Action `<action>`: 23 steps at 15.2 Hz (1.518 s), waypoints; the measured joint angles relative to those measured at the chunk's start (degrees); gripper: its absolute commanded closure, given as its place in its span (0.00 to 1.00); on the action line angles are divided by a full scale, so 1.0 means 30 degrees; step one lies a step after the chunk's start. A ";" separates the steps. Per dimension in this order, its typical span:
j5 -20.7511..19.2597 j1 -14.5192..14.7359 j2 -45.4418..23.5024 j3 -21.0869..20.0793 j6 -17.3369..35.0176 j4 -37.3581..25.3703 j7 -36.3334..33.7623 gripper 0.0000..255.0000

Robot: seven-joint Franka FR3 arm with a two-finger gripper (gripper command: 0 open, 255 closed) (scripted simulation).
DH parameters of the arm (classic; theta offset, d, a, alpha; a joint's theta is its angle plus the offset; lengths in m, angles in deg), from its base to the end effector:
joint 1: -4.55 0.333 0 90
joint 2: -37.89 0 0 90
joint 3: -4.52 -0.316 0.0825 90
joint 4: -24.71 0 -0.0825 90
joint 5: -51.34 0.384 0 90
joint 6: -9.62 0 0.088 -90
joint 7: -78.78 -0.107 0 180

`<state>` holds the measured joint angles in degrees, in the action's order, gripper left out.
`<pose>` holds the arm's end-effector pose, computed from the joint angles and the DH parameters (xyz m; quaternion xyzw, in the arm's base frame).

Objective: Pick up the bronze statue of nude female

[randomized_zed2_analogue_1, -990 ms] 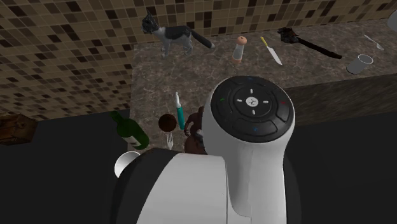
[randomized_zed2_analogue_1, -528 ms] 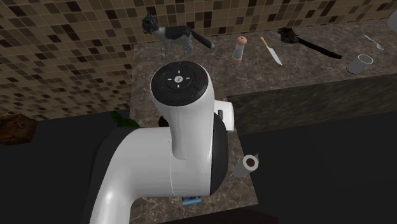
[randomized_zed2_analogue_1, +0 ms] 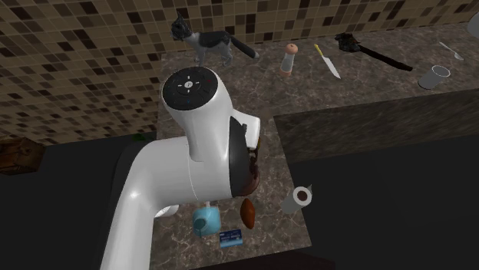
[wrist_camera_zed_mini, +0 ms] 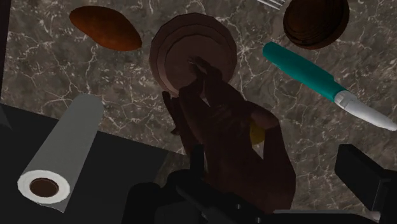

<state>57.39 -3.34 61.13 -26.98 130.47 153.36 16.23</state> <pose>0.4189 0.2135 0.5235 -0.9256 0.3582 -0.1178 0.0318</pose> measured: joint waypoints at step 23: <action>0.0036 -0.0008 0.0131 0.0106 -0.0690 -0.0532 0.0038 1.00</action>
<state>57.50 -3.36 61.53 -26.67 128.40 151.76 16.34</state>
